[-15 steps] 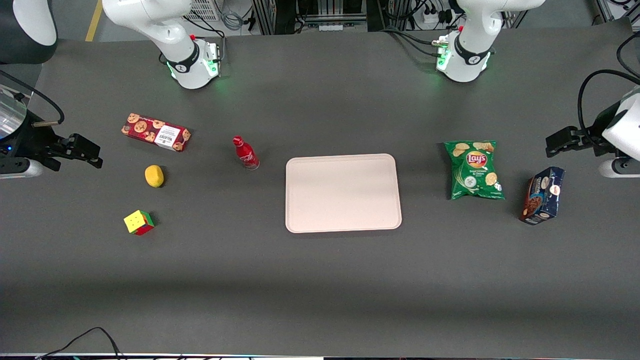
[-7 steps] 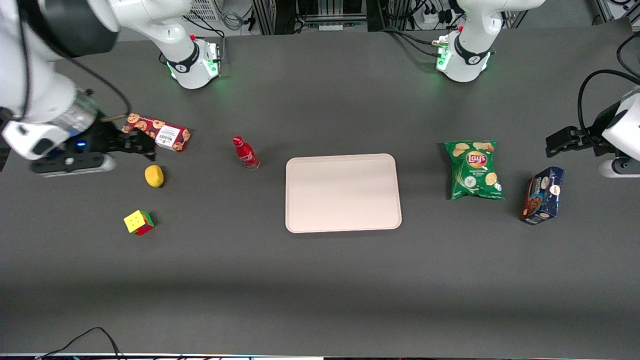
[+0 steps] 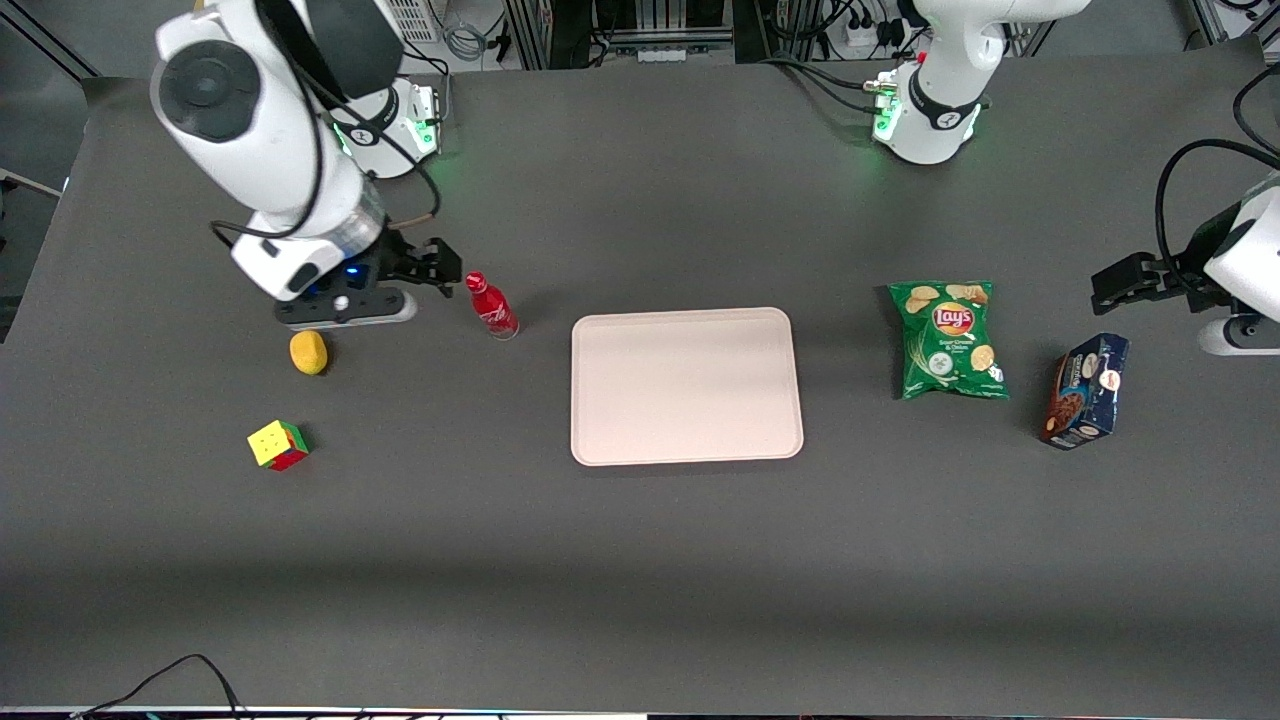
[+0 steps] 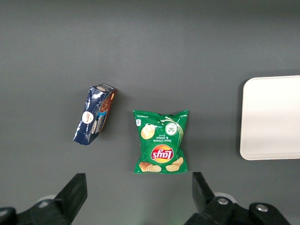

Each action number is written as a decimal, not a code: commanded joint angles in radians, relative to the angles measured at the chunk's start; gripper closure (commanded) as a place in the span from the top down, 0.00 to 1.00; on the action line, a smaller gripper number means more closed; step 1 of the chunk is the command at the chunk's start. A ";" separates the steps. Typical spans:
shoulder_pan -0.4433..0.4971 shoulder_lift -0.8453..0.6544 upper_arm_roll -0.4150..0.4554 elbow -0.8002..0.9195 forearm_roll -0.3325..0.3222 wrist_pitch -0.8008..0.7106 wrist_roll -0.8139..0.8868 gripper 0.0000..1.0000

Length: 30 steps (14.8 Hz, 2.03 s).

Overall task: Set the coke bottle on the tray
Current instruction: 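Lower the open right gripper around the bottle neck and close it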

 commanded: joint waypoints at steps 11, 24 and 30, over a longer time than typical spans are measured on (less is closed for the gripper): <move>-0.008 -0.115 0.113 -0.554 0.014 0.430 0.058 1.00; -0.008 -0.127 0.120 -0.651 0.015 0.541 0.059 0.99; -0.010 -0.121 0.120 -0.658 0.020 0.544 0.059 0.98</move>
